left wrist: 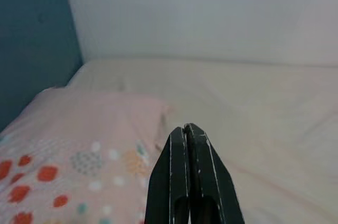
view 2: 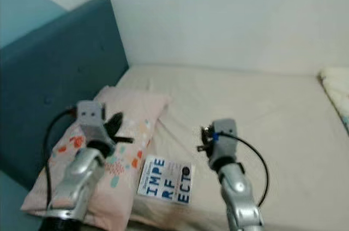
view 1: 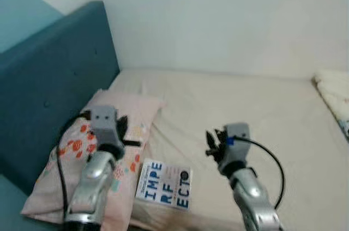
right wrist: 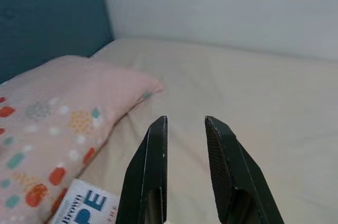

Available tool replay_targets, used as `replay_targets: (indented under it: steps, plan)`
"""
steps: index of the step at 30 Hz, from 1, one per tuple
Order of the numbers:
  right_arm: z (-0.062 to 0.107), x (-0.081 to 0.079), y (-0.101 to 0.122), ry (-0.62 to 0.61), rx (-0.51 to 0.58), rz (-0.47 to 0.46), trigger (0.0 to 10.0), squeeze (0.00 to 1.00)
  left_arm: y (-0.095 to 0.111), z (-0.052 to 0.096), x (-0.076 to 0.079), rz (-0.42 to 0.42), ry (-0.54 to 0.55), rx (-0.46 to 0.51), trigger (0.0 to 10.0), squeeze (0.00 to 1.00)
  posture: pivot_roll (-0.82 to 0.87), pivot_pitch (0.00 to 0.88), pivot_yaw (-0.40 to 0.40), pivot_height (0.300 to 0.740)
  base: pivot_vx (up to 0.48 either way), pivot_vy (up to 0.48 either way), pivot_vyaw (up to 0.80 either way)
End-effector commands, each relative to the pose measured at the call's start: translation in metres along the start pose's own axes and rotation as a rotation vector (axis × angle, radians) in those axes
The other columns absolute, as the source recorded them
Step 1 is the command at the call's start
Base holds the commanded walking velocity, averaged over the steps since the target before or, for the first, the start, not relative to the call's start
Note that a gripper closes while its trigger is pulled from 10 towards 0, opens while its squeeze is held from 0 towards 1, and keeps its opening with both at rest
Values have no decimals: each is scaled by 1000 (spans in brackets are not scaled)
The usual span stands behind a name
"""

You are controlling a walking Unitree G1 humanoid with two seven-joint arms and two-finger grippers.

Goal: Clean up the room

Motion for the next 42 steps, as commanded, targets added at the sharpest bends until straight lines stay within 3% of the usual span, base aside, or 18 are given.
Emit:
replay_targets:
  steps: [1,27,37,42]
  plan:
    - [1,-6,-1,14,-9,-6,10000,0,-4,0,-2,3,1,-18,10000,0,-34,0,-2,740,0,0,0]
    - [2,-1,-13,-5,-72,-26,10000,0,-12,-7,-1,-2,-12,-64,10000,0,-38,0,-1,740,0,0,0]
    - [0,-1,-13,-1,-82,-31,10000,0,-10,-7,-4,16,10,-52,10000,0,-37,0,-4,740,0,0,-800]
    - [1,-4,-15,16,-92,-33,10000,0,-10,-6,-5,18,9,-48,10000,0,-35,1,-4,740,0,0,0]
Point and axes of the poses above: a point about 5 cm out from each wrist's last joint towards the gripper, its own z axis pointing back from the gripper into the wrist, its own y axis along the axis of the wrist's last joint, x = y × z, the point moved 5 cm from there along -z, pointing out of the wrist towards the gripper, and after that the axes turned 3 degrees about -z, right-handed, at the moved point
